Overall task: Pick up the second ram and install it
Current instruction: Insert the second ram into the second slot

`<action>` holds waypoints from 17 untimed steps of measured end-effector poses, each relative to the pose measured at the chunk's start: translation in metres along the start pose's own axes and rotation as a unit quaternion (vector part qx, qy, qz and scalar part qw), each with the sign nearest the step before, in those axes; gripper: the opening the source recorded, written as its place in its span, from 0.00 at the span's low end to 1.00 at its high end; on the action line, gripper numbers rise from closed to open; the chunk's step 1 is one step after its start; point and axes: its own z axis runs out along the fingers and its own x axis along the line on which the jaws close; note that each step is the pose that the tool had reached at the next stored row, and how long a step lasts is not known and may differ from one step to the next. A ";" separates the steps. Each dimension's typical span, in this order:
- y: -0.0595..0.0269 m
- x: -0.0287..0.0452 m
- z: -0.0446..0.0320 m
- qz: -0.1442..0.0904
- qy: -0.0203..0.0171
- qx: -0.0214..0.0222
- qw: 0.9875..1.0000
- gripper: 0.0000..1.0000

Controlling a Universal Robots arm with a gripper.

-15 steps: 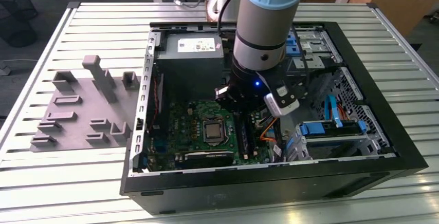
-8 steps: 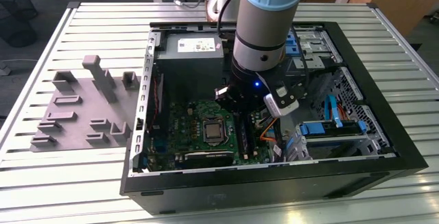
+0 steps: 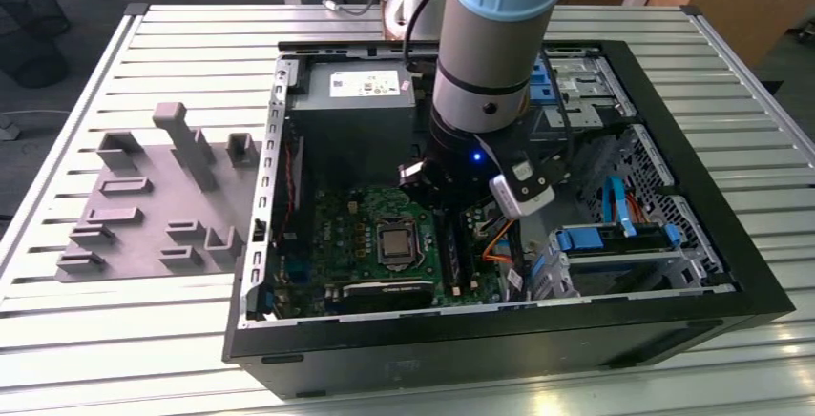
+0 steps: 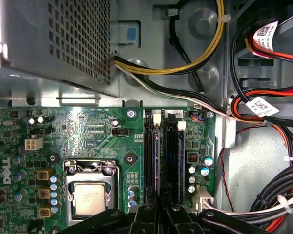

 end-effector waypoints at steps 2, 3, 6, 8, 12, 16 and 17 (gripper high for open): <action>0.0000 0.0000 0.0005 0.000 0.000 0.000 1.000 0.14; 0.0000 0.0000 0.0008 0.000 0.000 0.000 1.000 0.14; 0.0001 0.0000 0.0019 0.000 0.000 0.000 1.000 0.14; 0.0001 0.0000 0.0026 0.000 0.000 0.000 1.000 0.14; 0.0001 0.0000 0.0029 0.000 0.000 0.000 1.000 0.14; 0.0001 0.0000 0.0030 0.000 0.000 0.000 1.000 0.14; 0.0002 -0.0001 0.0030 0.000 0.000 0.000 1.000 0.14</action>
